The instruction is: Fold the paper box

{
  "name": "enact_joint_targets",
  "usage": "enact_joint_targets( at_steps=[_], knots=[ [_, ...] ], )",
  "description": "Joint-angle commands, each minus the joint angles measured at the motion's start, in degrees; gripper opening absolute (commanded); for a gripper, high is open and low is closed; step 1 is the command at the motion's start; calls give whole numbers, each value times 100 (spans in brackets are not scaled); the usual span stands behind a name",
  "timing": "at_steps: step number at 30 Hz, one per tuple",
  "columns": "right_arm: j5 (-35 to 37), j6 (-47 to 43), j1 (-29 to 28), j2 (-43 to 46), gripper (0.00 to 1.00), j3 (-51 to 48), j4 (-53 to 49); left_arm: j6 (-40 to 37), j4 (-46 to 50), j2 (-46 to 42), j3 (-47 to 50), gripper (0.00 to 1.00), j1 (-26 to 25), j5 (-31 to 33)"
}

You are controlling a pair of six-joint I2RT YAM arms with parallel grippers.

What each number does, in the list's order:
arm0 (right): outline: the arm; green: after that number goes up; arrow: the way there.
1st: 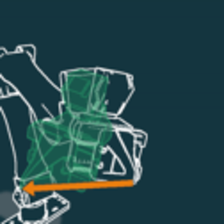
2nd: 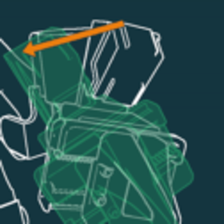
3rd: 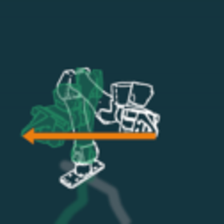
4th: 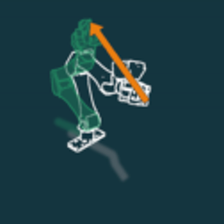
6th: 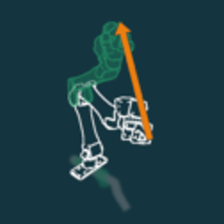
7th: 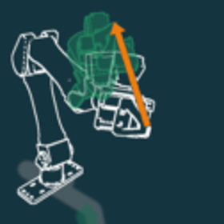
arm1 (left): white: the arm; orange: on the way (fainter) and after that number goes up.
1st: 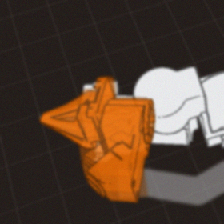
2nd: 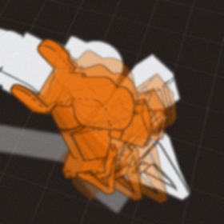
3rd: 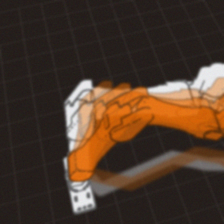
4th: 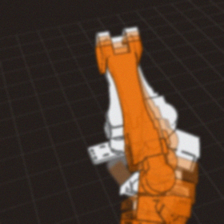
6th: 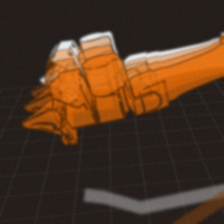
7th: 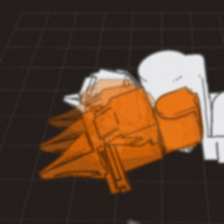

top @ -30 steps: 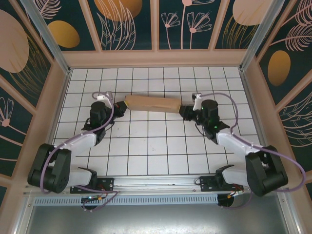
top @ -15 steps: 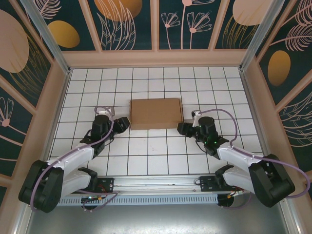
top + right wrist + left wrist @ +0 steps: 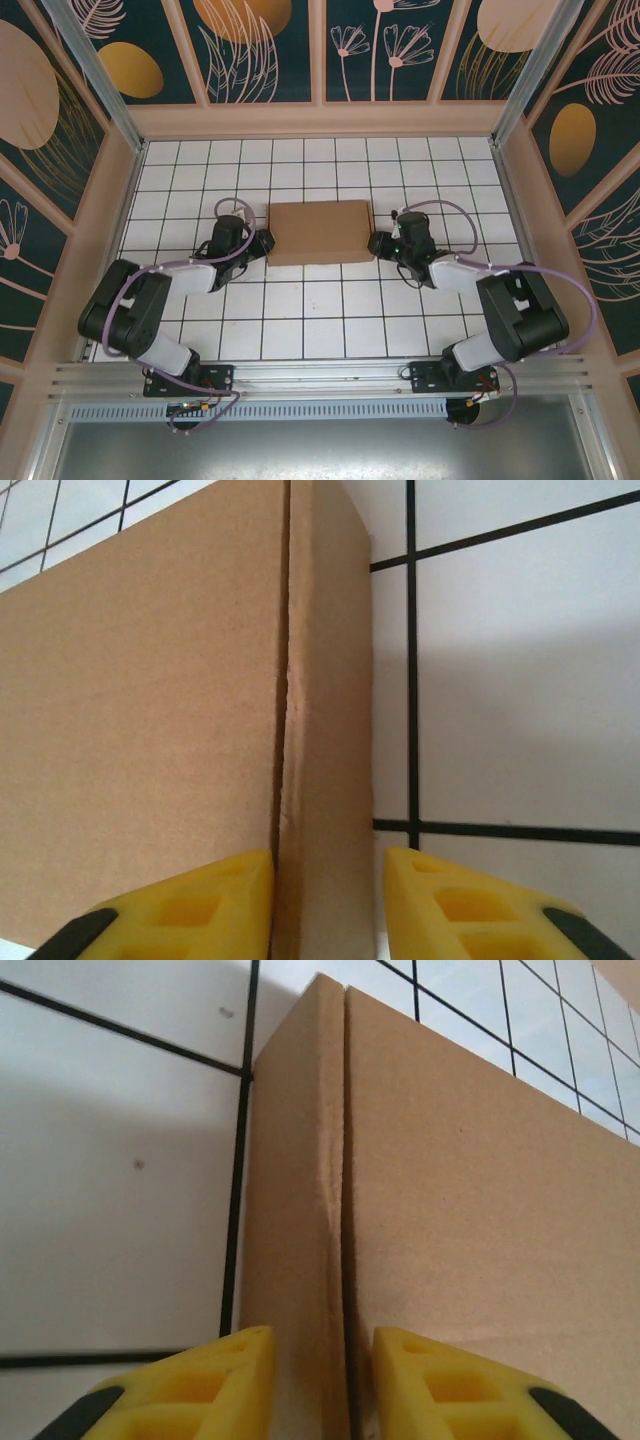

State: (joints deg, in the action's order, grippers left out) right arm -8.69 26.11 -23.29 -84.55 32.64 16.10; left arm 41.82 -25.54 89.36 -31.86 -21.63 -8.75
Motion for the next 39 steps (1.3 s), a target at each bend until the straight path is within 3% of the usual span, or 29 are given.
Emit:
enact_joint_targets(
  at_steps=[1, 8, 14, 15, 16, 17, 18, 19, 23, 26, 27, 30, 34, 39],
  knots=[
    [-146, 39, 17, -379, 30, 319, -59, 21, -337, 442, -524, 26, 3, -230],
    [-264, -9, 224, -1134, 27, 1004, -52, 0, -174, 1163, -1264, 24, 107, -184],
    [-263, -126, 348, -1173, 32, 1270, -199, -102, 126, 1157, -1531, 46, 286, 5],
    [-294, -153, 389, -1073, 38, 1279, -228, -148, 159, 1032, -1508, 54, 296, 4],
    [-272, -190, 424, -896, 47, 1272, -278, -234, 225, 857, -1485, 70, 305, 41],
    [-192, -241, 435, -687, 63, 1244, -322, -314, 263, 576, -1447, 96, 324, 111],
    [-48, -339, 418, -349, 95, 1183, -314, -399, 266, 235, -1363, 99, 355, 189],
    [109, -442, 421, 64, 99, 1081, -262, -532, 262, -148, -1293, 99, 385, 247],
    [1137, -785, 399, 1562, 99, 605, -8, -1718, 445, -1488, -1228, 99, 412, 718],
    [2314, -981, 432, 2379, 99, -135, 761, -1968, 25, -2389, -585, 99, 418, 2645],
    [2559, -1244, 447, 2600, 99, -425, 1066, -2437, -558, -2685, -120, 99, 446, 2912],
    [2720, -2295, 456, 3071, 99, -960, 1472, -3985, -1950, -2943, 990, 99, 822, 2503],
    [2990, -2838, 480, 3040, 99, -1223, 1878, -3968, -1957, -2483, 1400, 99, 1494, 2463],
    [3390, -3096, 1106, 2155, 99, -1911, 3129, -3286, -3492, -1736, 2150, 99, 1948, 2529]
  ],
)
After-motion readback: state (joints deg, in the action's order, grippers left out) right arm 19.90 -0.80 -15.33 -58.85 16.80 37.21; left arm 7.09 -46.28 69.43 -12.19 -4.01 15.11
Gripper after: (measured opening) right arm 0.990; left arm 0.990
